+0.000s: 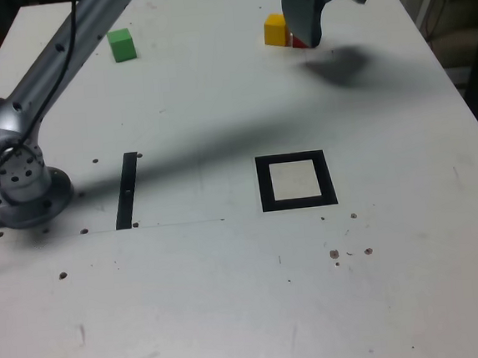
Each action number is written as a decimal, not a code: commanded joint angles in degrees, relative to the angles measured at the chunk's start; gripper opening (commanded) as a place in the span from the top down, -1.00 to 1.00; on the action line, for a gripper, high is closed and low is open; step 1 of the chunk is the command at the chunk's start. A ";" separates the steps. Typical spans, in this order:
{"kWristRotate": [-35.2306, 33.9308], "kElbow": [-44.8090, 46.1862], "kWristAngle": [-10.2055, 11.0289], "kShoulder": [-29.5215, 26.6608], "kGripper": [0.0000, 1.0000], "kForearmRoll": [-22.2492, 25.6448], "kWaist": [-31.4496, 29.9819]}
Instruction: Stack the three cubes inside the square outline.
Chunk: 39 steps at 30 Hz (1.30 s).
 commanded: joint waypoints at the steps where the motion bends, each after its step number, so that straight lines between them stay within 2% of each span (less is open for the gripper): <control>1: -2.19 -0.38 -0.03 0.44 -0.97 0.80 0.08; 11: -14.07 -1.38 -0.63 1.24 -0.97 0.80 0.17; 19: -20.32 -1.70 -0.94 1.97 -0.97 0.80 0.58; 39: -22.22 -4.31 -0.90 5.38 -0.97 0.86 3.76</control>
